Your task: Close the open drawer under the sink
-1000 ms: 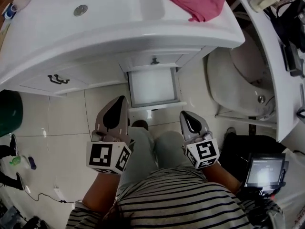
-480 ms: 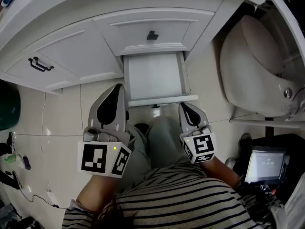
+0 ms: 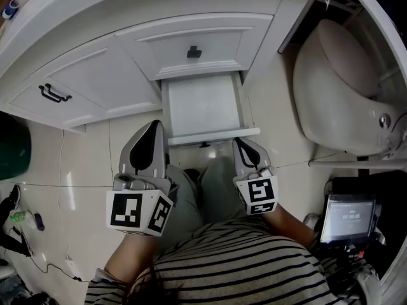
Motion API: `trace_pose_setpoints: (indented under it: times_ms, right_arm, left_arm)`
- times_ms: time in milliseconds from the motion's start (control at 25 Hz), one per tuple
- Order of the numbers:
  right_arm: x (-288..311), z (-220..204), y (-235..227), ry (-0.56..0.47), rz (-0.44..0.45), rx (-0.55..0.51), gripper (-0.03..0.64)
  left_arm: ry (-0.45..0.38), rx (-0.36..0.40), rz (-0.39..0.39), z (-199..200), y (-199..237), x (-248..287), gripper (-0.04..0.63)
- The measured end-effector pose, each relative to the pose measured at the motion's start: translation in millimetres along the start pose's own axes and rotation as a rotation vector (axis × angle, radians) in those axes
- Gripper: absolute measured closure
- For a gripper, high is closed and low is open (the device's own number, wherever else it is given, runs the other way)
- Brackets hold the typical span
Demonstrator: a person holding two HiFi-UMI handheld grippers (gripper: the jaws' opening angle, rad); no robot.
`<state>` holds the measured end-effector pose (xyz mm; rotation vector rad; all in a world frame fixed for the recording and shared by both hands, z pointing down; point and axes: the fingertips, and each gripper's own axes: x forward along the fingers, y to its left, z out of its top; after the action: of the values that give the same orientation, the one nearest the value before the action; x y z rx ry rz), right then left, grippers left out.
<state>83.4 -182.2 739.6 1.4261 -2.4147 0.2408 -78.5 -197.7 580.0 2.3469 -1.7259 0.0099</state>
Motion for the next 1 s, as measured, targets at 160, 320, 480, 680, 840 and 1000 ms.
trace_pose_setpoints:
  times_ms: [160,320,480,680,840,1000]
  right_arm:
    - [11,4,-6,-0.013,-0.025,0.013,0.617]
    - [34,13,-17,-0.022,-0.05,0.005,0.617]
    - [63,25,-29,-0.024,-0.074,-0.007,0.617]
    - [106,41,-48,-0.014,-0.084,-0.022,0.617]
    - [132,52,-60,-0.024,-0.101,-0.038,0.617]
    - [146,58,-67,-0.026,-0.108,-0.034,0.617]
  left_arm:
    - [-0.008,0.009,-0.001,2,4,3,0.58]
    - [-0.007,-0.005,0.003,2,11,5,0.58]
    - [-0.007,-0.016,0.0,4,17,9,0.58]
    - [-0.021,-0.033,0.005,9,30,15,0.58]
    - [-0.023,-0.05,0.007,13,39,21,0.58]
    - [-0.021,-0.058,0.006,15,46,27,0.58]
